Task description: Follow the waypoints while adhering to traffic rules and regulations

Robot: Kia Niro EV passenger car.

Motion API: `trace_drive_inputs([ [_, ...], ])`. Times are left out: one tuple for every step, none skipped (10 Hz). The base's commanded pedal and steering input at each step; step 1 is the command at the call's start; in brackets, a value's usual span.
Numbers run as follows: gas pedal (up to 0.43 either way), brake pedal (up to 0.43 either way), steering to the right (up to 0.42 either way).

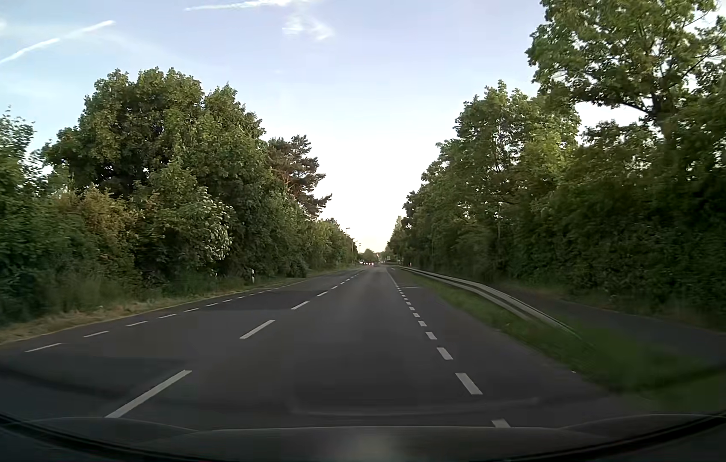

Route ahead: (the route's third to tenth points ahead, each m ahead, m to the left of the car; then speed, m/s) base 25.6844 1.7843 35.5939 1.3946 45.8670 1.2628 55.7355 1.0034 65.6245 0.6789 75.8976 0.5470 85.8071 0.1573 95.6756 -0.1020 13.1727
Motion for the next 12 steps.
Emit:
trace_drive_inputs([
  [0.098,0.0,0.003],
  [0.098,0.0,0.002],
  [0.098,0.0,0.002],
  [0.098,0.0,0.003],
  [0.098,0.0,0.002],
  [0.098,0.0,0.002],
  [0.098,0.0,0.002],
  [0.098,0.0,0.002],
  [0.098,0.0,0.001],
  [0.087,0.0,0.001],
  [0.087,0.0,0.002],
  [0.087,0.0,0.002],
])
